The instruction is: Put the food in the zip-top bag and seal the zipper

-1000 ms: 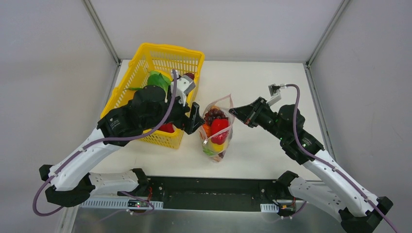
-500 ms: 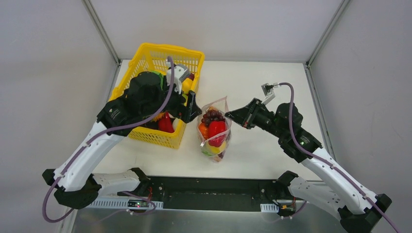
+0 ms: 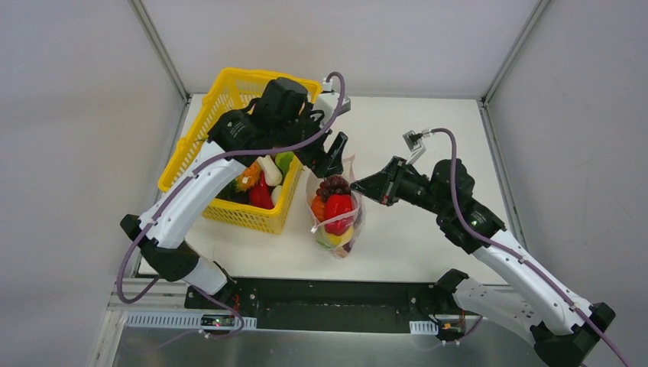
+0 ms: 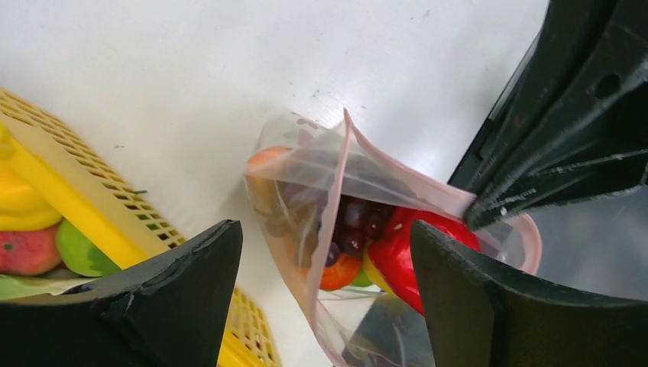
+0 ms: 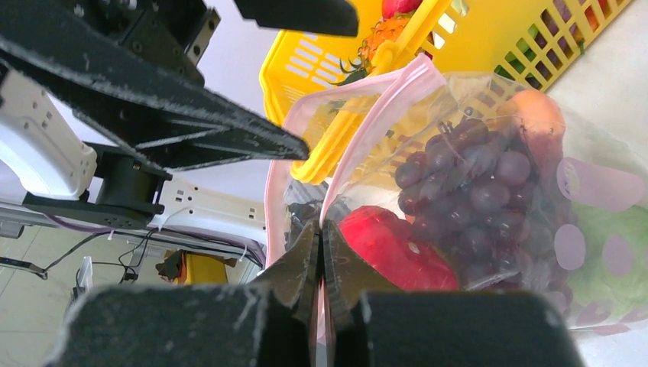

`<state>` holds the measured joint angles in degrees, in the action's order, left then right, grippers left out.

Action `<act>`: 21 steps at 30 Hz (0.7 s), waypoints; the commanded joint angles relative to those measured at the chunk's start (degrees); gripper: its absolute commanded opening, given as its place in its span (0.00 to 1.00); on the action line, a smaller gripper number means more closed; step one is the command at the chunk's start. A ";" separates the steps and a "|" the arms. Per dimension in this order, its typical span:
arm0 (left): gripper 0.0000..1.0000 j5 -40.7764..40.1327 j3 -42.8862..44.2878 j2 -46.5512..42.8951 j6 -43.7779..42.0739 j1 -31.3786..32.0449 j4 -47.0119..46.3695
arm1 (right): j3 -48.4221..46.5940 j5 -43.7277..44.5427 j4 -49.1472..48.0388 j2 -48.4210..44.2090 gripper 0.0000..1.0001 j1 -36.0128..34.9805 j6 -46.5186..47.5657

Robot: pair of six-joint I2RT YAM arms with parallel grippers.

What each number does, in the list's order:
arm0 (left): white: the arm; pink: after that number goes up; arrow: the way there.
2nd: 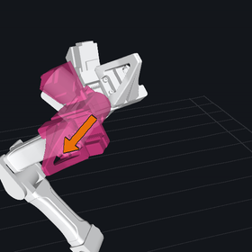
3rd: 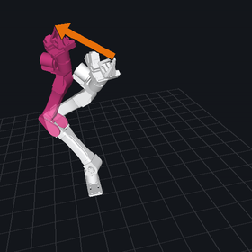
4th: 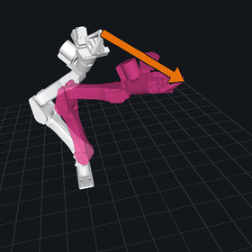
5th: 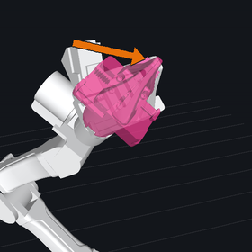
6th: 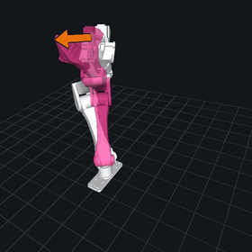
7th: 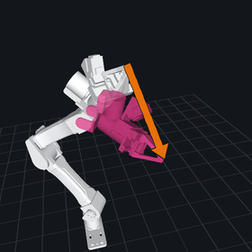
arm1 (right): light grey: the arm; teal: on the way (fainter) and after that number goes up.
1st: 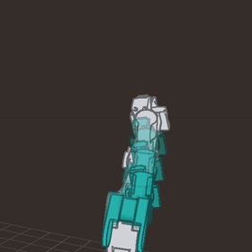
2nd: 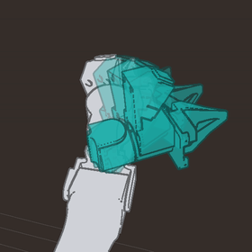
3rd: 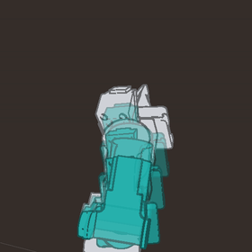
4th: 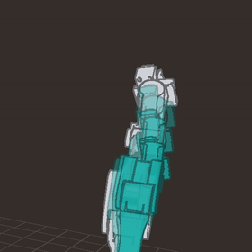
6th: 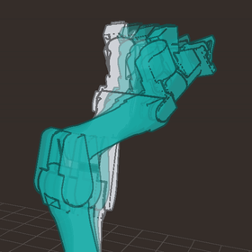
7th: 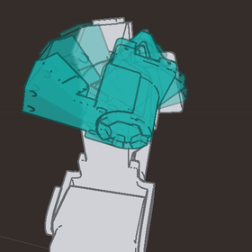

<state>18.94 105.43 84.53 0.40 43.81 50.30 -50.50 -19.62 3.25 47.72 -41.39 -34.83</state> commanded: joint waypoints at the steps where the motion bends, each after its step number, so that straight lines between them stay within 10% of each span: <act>1: 0.81 -0.30 8.39 5.33 -7.84 -0.14 8.19 | -2.98 -3.14 -2.59 -0.07 0.02 -0.10 1.17; 10: 0.61 1.06 14.15 12.98 -10.00 -0.13 10.74 | -2.61 -2.70 -2.87 -0.18 0.03 -0.10 1.17; 17: 0.00 -1.61 9.08 11.04 -3.58 0.03 2.82 | -2.32 -0.87 -2.41 -0.21 0.04 -0.10 0.89; 21: 0.00 -6.19 2.30 6.73 6.30 -0.09 -5.36 | -3.69 3.66 1.46 -0.64 0.22 -0.11 2.06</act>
<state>18.26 112.44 96.36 -2.66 43.94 53.87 -50.54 -19.05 3.51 48.07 -41.39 -34.39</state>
